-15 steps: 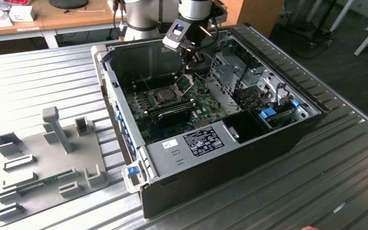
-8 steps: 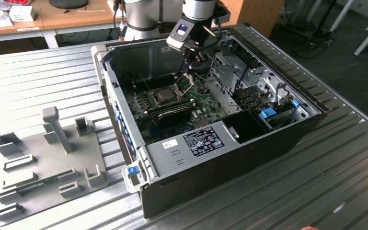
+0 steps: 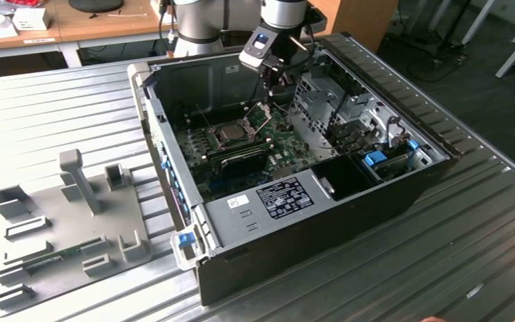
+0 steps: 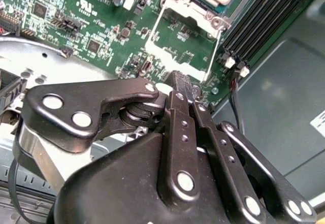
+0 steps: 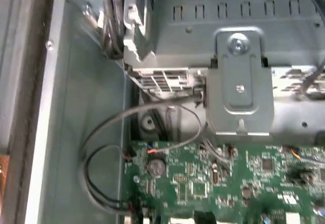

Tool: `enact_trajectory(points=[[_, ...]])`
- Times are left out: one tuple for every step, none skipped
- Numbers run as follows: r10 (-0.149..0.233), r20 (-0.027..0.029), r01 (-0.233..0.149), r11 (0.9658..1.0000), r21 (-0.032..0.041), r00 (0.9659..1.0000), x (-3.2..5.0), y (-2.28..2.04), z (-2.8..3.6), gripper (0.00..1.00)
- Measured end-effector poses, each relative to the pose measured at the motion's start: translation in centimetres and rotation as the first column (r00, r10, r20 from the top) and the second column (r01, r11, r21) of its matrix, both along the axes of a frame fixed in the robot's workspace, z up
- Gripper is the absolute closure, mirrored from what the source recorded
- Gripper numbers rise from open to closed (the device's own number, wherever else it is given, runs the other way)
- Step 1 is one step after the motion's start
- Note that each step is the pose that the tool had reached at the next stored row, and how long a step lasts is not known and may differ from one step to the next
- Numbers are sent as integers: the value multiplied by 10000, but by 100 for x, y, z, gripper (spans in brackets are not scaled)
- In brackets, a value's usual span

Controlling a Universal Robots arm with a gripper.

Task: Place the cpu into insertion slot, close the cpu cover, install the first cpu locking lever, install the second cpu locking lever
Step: 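Close the cpu cover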

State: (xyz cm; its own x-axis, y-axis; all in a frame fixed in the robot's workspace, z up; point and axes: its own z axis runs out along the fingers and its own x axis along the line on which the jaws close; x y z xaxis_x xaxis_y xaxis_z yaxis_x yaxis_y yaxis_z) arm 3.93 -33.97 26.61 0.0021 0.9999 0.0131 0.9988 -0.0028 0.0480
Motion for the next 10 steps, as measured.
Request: enact_trajectory(points=[[-1, 0, 1, 10000, 0, 10000, 12, 0, -1, 89], [-1, 0, 1, 10000, 0, 10000, 23, 0, -3, 89], [-1, 0, 1, 10000, 0, 10000, 35, 0, -4, 89], [-1, 0, 1, 10000, 0, 10000, 46, 0, -5, 89], [-2, 0, 2, 10000, -1, 10000, 54, 0, -6, 89], [-1, 0, 1, 10000, -1, 10000, 56, 0, -6, 89], [-2, 0, 2, 10000, -1, 10000, 56, 0, -6, 89], [-3, 0, 3, 10000, 1, 10000, 56, 0, -7, 89], [-2, 0, 2, 10000, 0, 10000, 57, 0, -7, 89], [-2, 0, 2, 10000, 1, 10000, 58, 0, -7, 89]])
